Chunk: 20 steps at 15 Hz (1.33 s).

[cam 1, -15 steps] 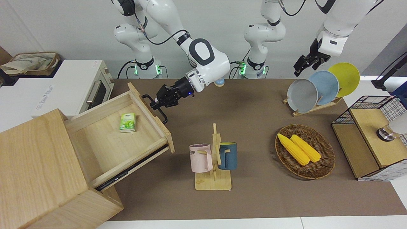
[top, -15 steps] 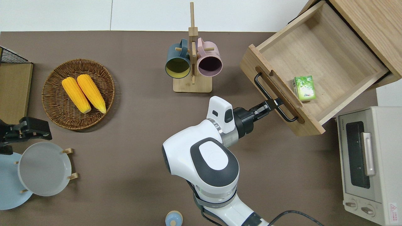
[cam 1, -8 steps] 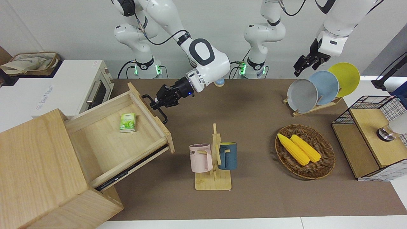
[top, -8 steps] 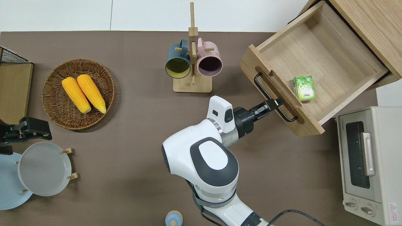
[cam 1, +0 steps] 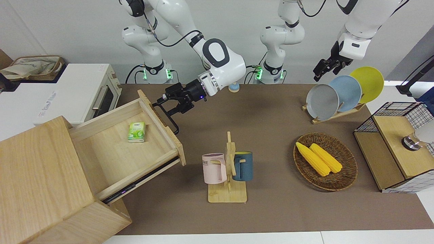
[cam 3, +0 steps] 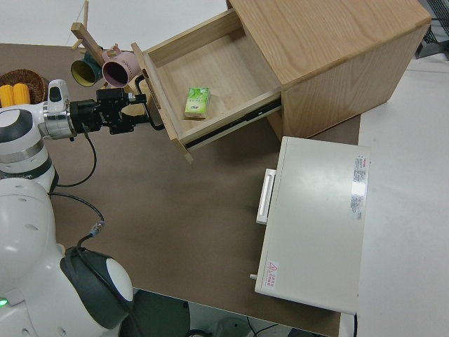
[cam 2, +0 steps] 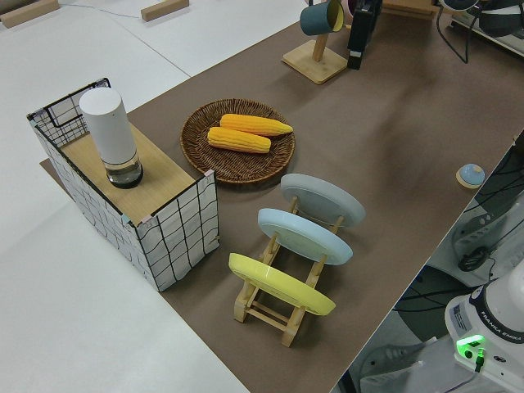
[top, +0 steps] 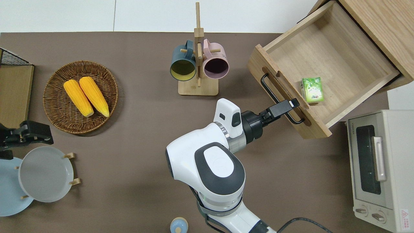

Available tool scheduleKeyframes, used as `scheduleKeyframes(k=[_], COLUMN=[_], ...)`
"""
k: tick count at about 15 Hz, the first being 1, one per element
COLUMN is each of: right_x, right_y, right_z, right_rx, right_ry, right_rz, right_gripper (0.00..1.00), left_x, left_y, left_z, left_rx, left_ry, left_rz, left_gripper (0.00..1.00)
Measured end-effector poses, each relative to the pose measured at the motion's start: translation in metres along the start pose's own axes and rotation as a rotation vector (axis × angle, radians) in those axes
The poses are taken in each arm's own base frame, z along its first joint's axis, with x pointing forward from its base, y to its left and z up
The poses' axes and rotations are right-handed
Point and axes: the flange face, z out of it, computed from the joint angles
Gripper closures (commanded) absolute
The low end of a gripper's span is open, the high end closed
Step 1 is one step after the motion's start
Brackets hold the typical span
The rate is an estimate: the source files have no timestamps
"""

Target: Slide drawer open with right arm

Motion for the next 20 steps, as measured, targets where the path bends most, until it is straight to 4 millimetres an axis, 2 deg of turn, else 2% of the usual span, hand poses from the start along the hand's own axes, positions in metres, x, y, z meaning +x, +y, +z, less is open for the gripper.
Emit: scheduleKeyframes(k=[4, 7, 11, 13, 17, 20], right_x=[-0.003, -0.008, -0.014, -0.019, -0.031, -0.049], right_y=[-0.004, -0.006, 0.028, 0.05, 0.097, 0.146], right_z=[-0.006, -0.026, -0.042, -0.041, -0.023, 0.011], right_rx=[0.017, 0.086, 0.243, 0.326, 0.522, 0.73], right_ry=[-0.008, -0.012, -0.047, -0.062, -0.096, -0.167], right_rz=[-0.003, 0.016, 0.079, 0.119, 0.22, 0.344], right_gripper=[0.011, 0.011, 0.009, 0.011, 0.011, 0.009], left_x=[0.0, 0.0, 0.0, 0.0, 0.0, 0.0], left_y=[0.0, 0.0, 0.0, 0.0, 0.0, 0.0], left_z=[0.0, 0.0, 0.0, 0.0, 0.0, 0.0], left_rx=[0.0, 0.0, 0.0, 0.0, 0.0, 0.0], left_ry=[0.0, 0.0, 0.0, 0.0, 0.0, 0.0], left_rz=[0.0, 0.0, 0.0, 0.0, 0.0, 0.0], left_gripper=[0.01, 0.01, 0.01, 0.01, 0.01, 0.01])
